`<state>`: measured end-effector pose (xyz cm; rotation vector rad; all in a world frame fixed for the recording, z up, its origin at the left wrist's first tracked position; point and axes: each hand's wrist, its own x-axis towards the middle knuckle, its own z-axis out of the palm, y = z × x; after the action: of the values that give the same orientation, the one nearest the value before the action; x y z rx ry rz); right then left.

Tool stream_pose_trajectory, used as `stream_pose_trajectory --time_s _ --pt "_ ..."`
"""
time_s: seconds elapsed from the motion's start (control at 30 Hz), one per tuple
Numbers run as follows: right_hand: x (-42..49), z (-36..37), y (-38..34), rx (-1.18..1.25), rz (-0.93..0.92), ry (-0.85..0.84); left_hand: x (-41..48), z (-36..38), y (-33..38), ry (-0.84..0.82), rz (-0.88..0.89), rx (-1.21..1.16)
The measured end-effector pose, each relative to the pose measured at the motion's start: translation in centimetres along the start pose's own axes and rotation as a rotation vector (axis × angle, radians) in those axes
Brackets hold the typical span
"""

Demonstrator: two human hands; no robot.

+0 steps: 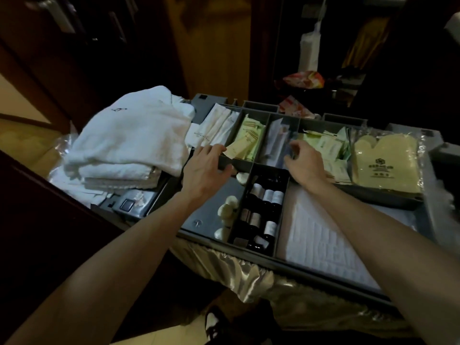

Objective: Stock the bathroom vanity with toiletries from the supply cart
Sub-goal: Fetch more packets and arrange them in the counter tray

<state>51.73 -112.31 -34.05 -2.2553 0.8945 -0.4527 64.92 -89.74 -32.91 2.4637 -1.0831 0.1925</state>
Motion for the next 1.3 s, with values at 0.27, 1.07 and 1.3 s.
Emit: stream_pose_trajectory --time_s 0.27,1.07,1.3 --pt "5.1 2.2 -2.3 0.005 0.13 -0.04 3.6 1.6 -2.5 0.014 -0.032 -0.093" --pt "9.2 5.8 -1.7 0.166 0.37 0.082 6.8 4.6 -5.0 -0.051 0.113 -0.139" --pt "7.0 1.1 0.9 0.456 0.475 0.15 9.7 6.3 -1.3 -0.117 0.169 -0.082"
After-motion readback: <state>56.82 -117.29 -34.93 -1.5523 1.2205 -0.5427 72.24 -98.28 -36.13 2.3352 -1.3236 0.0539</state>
